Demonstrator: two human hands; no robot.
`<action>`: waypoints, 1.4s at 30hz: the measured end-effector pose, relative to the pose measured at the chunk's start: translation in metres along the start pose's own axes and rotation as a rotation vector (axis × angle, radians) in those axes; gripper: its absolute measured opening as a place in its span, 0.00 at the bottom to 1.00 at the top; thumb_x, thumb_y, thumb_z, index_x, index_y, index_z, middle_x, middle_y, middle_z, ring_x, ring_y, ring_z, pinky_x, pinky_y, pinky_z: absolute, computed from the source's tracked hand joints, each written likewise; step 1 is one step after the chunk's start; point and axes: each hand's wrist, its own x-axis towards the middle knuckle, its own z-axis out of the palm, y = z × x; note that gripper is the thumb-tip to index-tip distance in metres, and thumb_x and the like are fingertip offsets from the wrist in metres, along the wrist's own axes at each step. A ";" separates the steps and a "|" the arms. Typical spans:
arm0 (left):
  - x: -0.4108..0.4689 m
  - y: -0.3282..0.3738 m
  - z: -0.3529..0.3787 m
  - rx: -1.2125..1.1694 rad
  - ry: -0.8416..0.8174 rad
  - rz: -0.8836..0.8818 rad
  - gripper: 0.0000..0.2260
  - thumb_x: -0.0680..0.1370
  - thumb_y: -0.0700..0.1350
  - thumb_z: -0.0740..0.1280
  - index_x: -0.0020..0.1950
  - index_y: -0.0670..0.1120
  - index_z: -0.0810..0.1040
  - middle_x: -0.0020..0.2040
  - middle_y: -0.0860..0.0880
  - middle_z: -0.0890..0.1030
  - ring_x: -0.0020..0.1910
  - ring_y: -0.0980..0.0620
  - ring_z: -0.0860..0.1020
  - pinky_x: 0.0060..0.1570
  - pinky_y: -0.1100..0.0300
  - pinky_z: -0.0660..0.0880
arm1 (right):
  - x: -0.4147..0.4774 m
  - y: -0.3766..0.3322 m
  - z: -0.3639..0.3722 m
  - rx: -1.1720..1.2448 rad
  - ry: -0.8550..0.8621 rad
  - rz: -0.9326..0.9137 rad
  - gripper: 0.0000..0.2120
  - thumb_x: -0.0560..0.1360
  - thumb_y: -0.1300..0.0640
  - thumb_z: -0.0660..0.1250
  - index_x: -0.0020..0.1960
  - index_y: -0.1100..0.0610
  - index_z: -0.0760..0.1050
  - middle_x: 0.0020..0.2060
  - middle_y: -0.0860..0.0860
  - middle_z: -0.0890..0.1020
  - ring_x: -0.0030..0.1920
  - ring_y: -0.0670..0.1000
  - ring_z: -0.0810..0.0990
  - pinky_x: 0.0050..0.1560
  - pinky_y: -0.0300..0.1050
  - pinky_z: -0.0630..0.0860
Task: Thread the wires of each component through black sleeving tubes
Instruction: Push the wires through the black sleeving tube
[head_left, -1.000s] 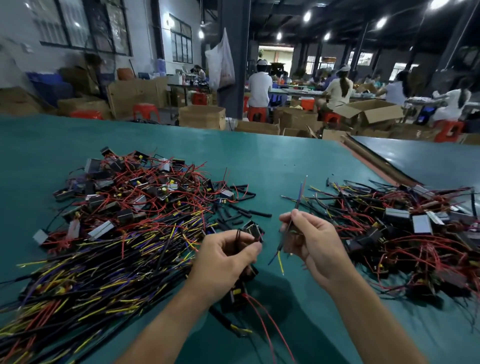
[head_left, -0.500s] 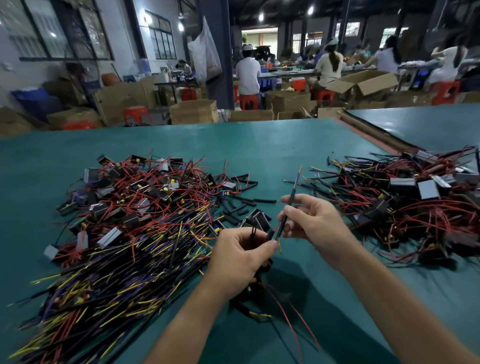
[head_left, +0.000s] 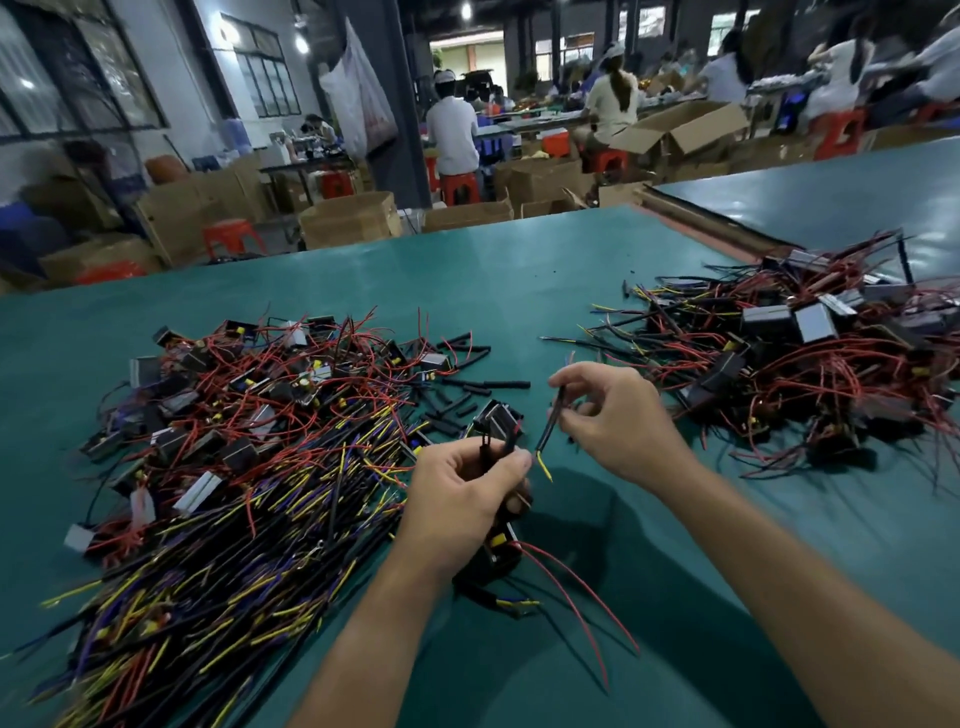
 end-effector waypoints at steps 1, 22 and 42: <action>0.000 0.000 0.000 -0.011 0.011 -0.010 0.11 0.76 0.40 0.70 0.34 0.43 0.81 0.29 0.47 0.80 0.26 0.54 0.76 0.27 0.65 0.71 | 0.000 -0.001 -0.001 0.009 0.004 0.013 0.11 0.70 0.62 0.72 0.47 0.47 0.80 0.37 0.45 0.81 0.26 0.42 0.71 0.35 0.38 0.69; 0.002 -0.002 -0.001 -0.034 0.041 -0.014 0.04 0.74 0.38 0.72 0.42 0.37 0.81 0.28 0.47 0.80 0.24 0.54 0.75 0.25 0.66 0.71 | -0.008 -0.037 -0.011 0.673 -0.307 0.169 0.04 0.77 0.69 0.65 0.50 0.63 0.76 0.34 0.56 0.82 0.29 0.50 0.79 0.34 0.42 0.80; 0.000 0.001 -0.001 -0.004 0.020 -0.022 0.08 0.75 0.40 0.71 0.36 0.46 0.82 0.29 0.47 0.81 0.26 0.53 0.76 0.24 0.63 0.70 | -0.012 -0.029 -0.015 0.579 -0.412 0.095 0.04 0.74 0.69 0.69 0.46 0.61 0.79 0.32 0.55 0.79 0.30 0.50 0.78 0.35 0.42 0.79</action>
